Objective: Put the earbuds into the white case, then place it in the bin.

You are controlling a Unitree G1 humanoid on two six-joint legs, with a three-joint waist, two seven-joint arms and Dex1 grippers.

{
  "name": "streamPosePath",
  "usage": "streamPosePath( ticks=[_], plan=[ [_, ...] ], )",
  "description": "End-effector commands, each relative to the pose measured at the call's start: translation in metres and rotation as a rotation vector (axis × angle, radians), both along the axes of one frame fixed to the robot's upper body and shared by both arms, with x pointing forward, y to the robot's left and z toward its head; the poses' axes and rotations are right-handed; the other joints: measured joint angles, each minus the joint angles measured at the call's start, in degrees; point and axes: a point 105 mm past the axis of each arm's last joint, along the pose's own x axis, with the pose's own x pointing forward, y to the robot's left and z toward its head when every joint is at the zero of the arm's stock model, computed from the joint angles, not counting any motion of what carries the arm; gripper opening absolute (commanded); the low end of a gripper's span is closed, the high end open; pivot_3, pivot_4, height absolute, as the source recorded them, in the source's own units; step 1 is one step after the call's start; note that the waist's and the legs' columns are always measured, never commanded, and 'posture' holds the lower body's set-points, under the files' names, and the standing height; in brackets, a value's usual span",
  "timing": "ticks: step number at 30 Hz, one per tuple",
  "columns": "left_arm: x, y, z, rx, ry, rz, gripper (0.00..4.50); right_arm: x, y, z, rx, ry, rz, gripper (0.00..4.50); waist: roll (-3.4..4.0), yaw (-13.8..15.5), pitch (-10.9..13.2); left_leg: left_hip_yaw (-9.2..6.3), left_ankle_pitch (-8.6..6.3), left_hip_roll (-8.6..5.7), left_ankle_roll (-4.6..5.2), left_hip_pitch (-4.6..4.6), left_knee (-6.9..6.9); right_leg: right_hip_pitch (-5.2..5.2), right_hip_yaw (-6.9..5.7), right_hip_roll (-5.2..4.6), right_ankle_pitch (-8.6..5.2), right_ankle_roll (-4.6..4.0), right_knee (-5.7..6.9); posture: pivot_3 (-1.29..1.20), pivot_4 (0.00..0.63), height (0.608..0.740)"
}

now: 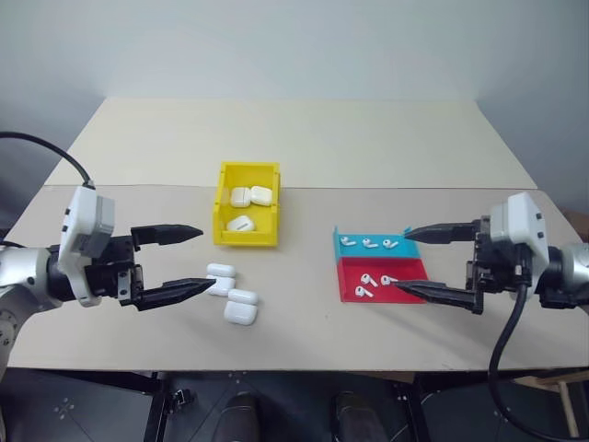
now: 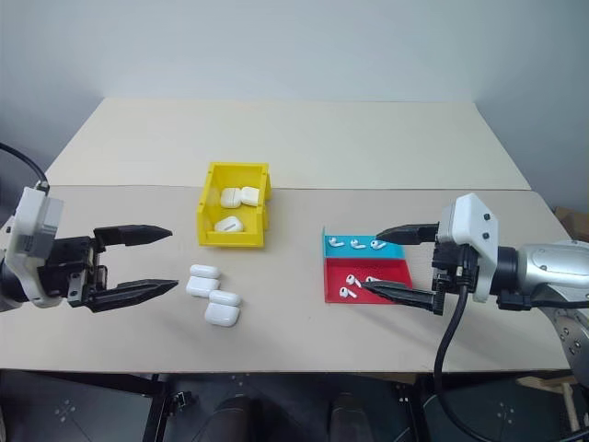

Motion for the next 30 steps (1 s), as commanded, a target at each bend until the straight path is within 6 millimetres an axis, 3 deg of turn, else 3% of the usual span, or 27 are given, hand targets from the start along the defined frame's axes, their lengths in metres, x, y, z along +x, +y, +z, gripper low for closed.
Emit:
streamPosePath(
  ticks=[1,10,15,20,24,30],
  plan=[
    [-0.002,-0.002,0.011,0.013,-0.055,-0.004,4.5,0.0,0.002,0.007,0.002,-0.041,0.012,4.47,0.0,0.0,0.0,0.0,0.0,0.0,0.0,0.0,0.0,0.0,0.0,0.0,0.0,0.0,0.0,0.0,0.15,0.74],
    [-0.003,-0.002,0.011,0.035,-0.054,0.017,4.5,0.003,0.003,0.008,0.016,-0.054,0.018,4.47,0.0,0.0,0.0,0.0,0.0,0.0,0.0,0.0,0.0,-0.01,0.0,0.0,0.0,0.0,0.0,0.0,0.15,0.74],
    [0.0,-0.006,0.003,0.131,-0.051,0.079,4.5,0.006,0.004,0.007,0.016,-0.051,0.038,4.47,0.0,0.0,0.0,0.0,0.0,0.0,0.0,0.0,0.0,0.0,0.0,0.0,0.0,0.0,0.0,0.0,0.15,0.74],
    [-0.015,-0.01,-0.007,0.261,0.173,0.058,4.5,0.003,0.006,0.008,0.01,-0.02,0.072,4.47,-0.03,0.0,0.0,-0.01,0.0,0.0,0.0,-0.02,0.0,-0.03,0.0,0.0,0.0,0.0,0.01,0.0,0.15,0.74],
    [-0.014,-0.016,-0.007,0.284,0.2,0.083,4.5,-0.001,0.008,0.008,0.016,-0.014,0.08,4.47,-0.03,0.0,0.0,0.0,0.0,0.01,0.0,-0.01,-0.04,-0.06,0.01,0.01,-0.01,0.0,0.02,0.0,0.15,0.74],
    [-0.023,-0.021,-0.03,0.394,0.483,0.099,4.5,0.0,0.009,0.002,0.017,-0.024,0.052,4.47,-0.05,0.1,0.0,0.02,0.0,-0.01,0.0,0.01,-0.02,-0.02,0.05,0.0,-0.01,0.0,0.02,0.0,0.15,0.74]
  ],
)
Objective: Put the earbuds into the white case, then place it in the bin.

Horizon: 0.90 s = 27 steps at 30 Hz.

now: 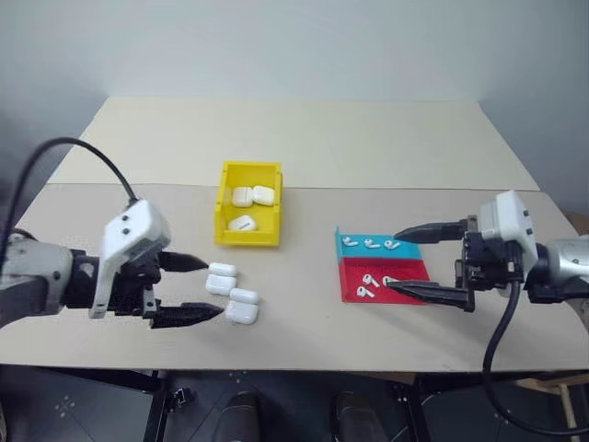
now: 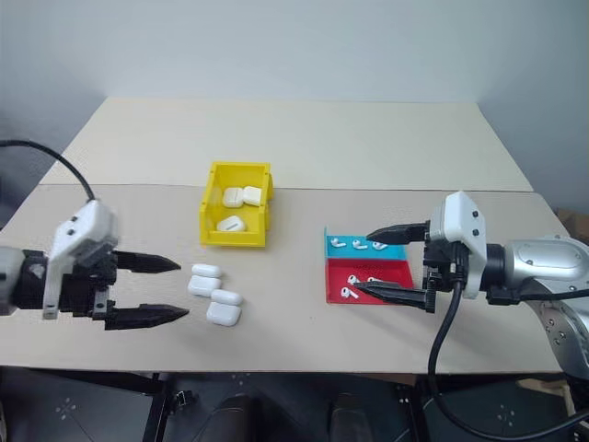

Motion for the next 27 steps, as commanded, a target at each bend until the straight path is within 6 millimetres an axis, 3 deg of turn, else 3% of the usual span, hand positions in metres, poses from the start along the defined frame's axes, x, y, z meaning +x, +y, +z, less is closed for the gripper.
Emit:
streamPosePath(
  ticks=[1,7,12,20,27],
  plan=[
    [-0.007,-0.005,-0.012,0.052,0.15,0.031,4.5,-0.002,0.003,0.004,-0.004,-0.047,-0.009,4.47,0.0,0.0,0.0,-0.03,0.0,0.0,0.0,-0.01,-0.01,-0.01,-0.01,0.01,0.0,0.0,0.0,0.0,0.15,0.74],
    [0.023,-0.003,-0.03,0.126,0.279,0.24,4.5,-0.002,0.005,0.003,0.003,-0.058,-0.041,4.47,-0.02,0.1,0.0,-0.1,0.0,-0.02,0.0,0.05,0.05,0.09,-0.01,0.01,0.0,0.0,0.08,0.0,0.15,0.74],
    [0.027,-0.019,-0.021,0.1,0.355,0.236,4.5,-0.006,0.004,0.001,0.0,-0.049,-0.053,4.47,-0.25,-0.1,0.1,-0.11,-0.01,-0.02,0.01,-0.05,0.05,0.03,-0.01,0.0,0.01,0.0,0.02,0.0,0.15,0.74],
    [0.036,-0.02,-0.035,0.37,0.429,0.27,4.5,-0.008,0.001,0.005,-0.012,-0.04,-0.051,4.47,-0.25,0.1,0.1,-0.14,0.0,-0.05,0.0,0.03,0.08,0.1,-0.02,-0.01,0.01,0.0,0.04,0.0,0.15,0.74],
    [0.042,-0.019,-0.048,0.397,0.469,0.312,4.5,-0.011,0.001,0.006,-0.009,-0.026,-0.054,4.47,-0.24,0.1,0.1,-0.13,0.04,-0.05,-0.06,-0.01,0.07,0.04,-0.01,-0.01,0.01,-0.01,0.04,0.0,0.15,0.74]
  ],
)
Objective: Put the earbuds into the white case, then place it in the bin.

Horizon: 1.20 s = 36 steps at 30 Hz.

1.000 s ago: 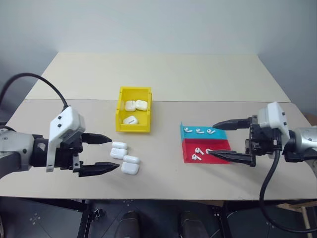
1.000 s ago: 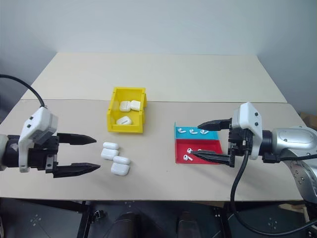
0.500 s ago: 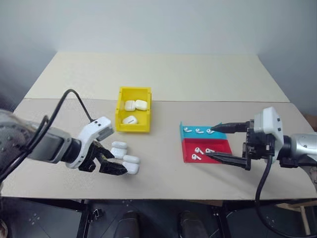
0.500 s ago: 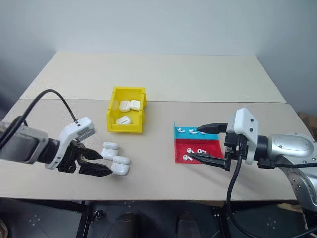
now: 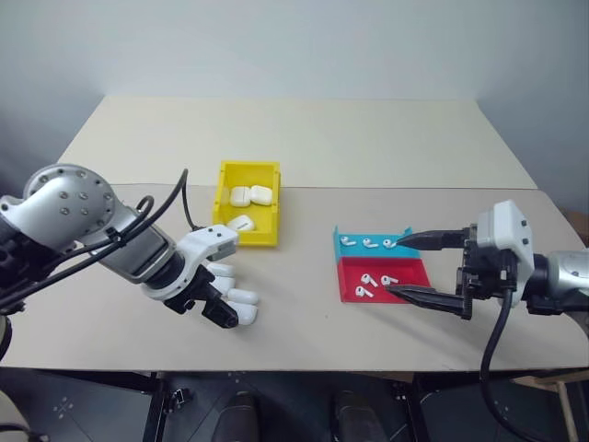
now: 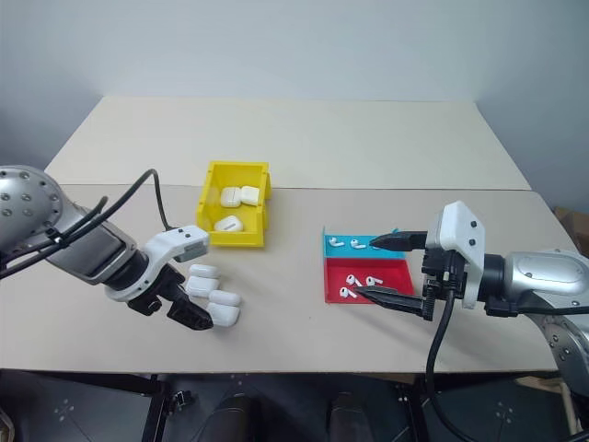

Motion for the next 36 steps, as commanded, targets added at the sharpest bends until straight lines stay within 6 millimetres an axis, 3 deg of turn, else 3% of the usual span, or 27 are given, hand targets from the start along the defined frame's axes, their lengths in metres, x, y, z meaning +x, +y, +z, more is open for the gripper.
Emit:
streamPosePath(
  ticks=[1,7,17,22,27,36],
  plan=[
    [0.007,-0.001,-0.002,0.011,-0.012,0.027,4.5,-0.006,0.001,0.01,0.001,-0.033,0.008,4.47,0.0,0.1,0.0,0.0,0.0,0.0,0.0,0.02,0.01,0.02,0.0,0.0,0.0,0.0,0.01,0.0,0.15,0.74],
    [0.009,-0.011,-0.003,-0.001,-0.005,0.0,4.5,-0.009,0.0,0.01,0.009,-0.025,0.011,4.47,-0.01,0.2,0.0,-0.02,0.0,-0.01,0.0,-0.04,0.02,0.03,-0.02,0.0,0.0,0.0,-0.05,0.0,0.15,0.74],
    [0.014,-0.007,-0.02,0.028,-0.016,0.056,4.5,-0.014,0.002,0.008,0.036,-0.014,-0.007,4.47,-0.01,0.1,0.0,-0.03,0.0,-0.01,-0.01,0.0,0.02,0.05,-0.01,-0.01,0.0,0.0,-0.02,0.0,0.15,0.74],
    [0.016,-0.015,-0.032,0.007,-0.035,0.073,4.5,-0.017,0.002,0.008,0.044,-0.01,-0.011,4.47,0.04,0.1,0.0,-0.04,0.01,-0.01,-0.01,0.01,0.02,0.06,-0.02,-0.02,0.0,0.0,-0.02,0.0,0.15,0.74],
    [0.019,-0.027,-0.038,-0.024,-0.074,0.077,4.5,-0.017,0.002,0.009,0.047,-0.011,-0.011,4.47,0.13,1.0,-0.1,-0.05,-0.03,-0.07,0.05,0.8,-0.02,0.98,-0.08,-0.09,-0.03,0.02,-0.19,0.0,0.15,0.74],
    [0.024,-0.028,-0.032,-0.028,-0.094,0.08,4.5,-0.018,0.004,0.011,0.047,-0.015,-0.01,4.47,0.19,1.8,-0.1,-0.41,-0.03,-0.3,0.04,1.06,-0.02,1.73,-0.12,-0.12,-0.03,0.04,-0.62,0.0,0.15,0.74]
  ],
)
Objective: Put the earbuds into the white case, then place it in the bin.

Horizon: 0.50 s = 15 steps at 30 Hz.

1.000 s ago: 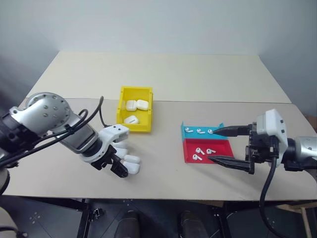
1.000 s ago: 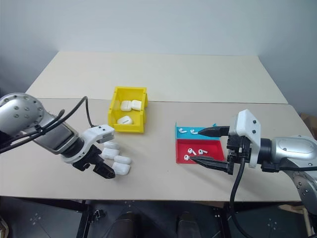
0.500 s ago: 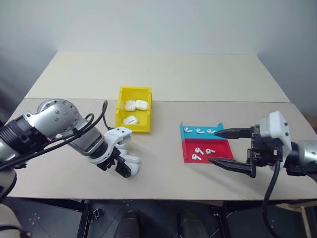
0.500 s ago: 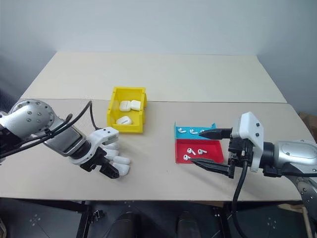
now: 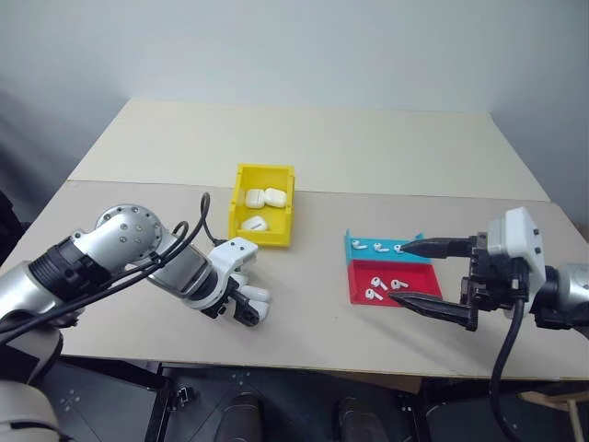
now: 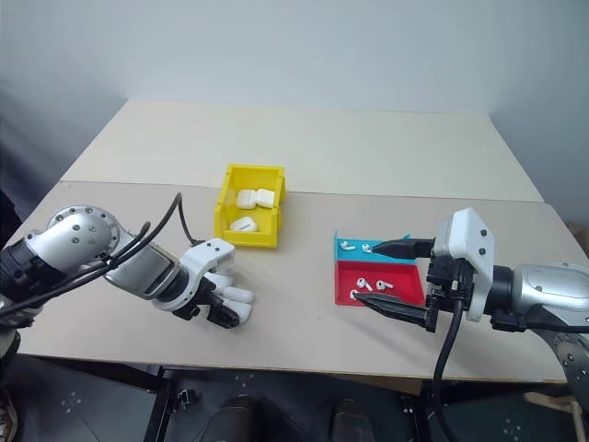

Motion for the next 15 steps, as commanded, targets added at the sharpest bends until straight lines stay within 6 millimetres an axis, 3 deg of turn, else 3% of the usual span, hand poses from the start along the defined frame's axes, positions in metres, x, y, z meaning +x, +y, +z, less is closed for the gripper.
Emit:
streamPosePath(
  ticks=[1,7,12,15],
  plan=[
    [0.0,0.0,0.01,-0.02,0.013,-0.018,4.5,-0.005,0.003,0.01,-0.003,-0.042,0.014,4.47,-0.01,0.0,0.0,-0.04,0.0,-0.03,0.0,-0.04,0.0,0.0,0.0,-0.01,0.0,0.01,-0.01,0.0,0.15,0.74],
    [-0.021,0.039,0.057,0.038,0.172,-0.034,4.5,-0.002,0.002,0.004,0.01,-0.029,0.032,4.47,-0.23,-1.3,0.1,-0.16,0.0,-0.04,0.0,-0.42,-0.07,-0.33,-0.05,0.04,0.0,0.04,-0.08,0.0,0.15,0.74],
    [-0.028,0.049,0.08,0.028,0.157,-0.01,4.5,0.009,0.005,0.0,0.036,-0.039,0.04,4.47,-0.19,-1.7,0.2,-0.15,-0.04,-0.05,0.07,-0.49,-0.15,-0.46,0.0,0.02,-0.08,0.16,-0.1,0.0,0.15,0.74],
    [-0.022,0.044,0.09,-0.045,0.08,-0.005,4.5,0.015,0.006,0.001,0.048,-0.046,0.043,4.47,-0.21,-1.7,0.2,-0.15,-0.03,-0.04,0.06,-0.59,-0.1,-0.62,0.02,0.02,-0.09,0.16,0.03,0.0,0.15,0.74]
  ],
)
